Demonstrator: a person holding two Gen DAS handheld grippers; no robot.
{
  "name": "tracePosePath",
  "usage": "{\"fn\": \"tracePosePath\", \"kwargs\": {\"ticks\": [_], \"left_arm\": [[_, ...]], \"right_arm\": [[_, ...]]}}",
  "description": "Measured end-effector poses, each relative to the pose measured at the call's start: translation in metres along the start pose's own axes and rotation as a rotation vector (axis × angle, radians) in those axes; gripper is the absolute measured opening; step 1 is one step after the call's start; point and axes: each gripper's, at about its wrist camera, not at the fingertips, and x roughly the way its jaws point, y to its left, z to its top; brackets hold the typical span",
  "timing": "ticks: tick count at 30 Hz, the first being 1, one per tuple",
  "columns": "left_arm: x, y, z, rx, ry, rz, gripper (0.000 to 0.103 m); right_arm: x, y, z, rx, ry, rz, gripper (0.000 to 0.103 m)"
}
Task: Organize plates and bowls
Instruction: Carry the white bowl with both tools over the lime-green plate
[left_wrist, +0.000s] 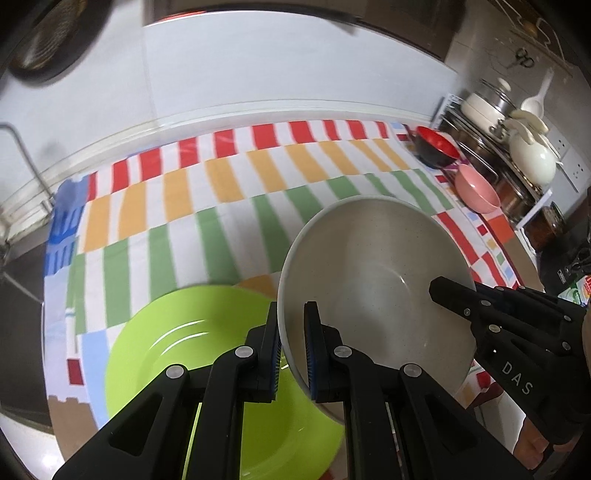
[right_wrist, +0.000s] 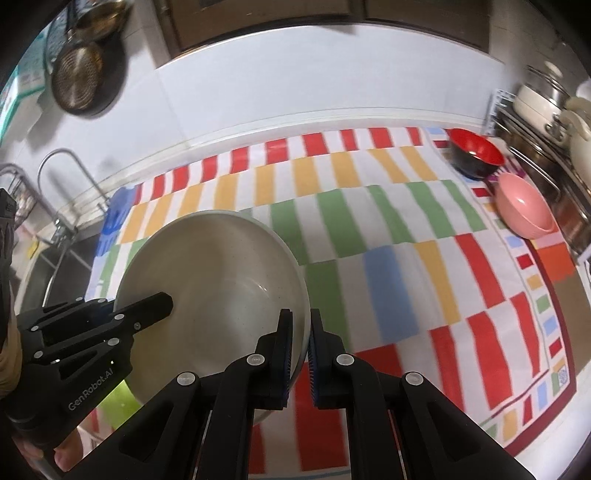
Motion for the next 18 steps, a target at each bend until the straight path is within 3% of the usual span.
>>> {"fn": "tracePosePath", "kwargs": {"ticks": [8,18], "left_arm": [[-0.009,0.032,-0.016,-0.04,0.003,0.025,0.013],[-0.001,0.022,-0.017,-0.019,0.021,0.006,0.013]], "right_arm": [[0.007,0.035,-0.005,-0.045,0.016,0.028,0.009],[0.008,0.039,-0.008,-0.035,0.028,0.021,0.009]]}}
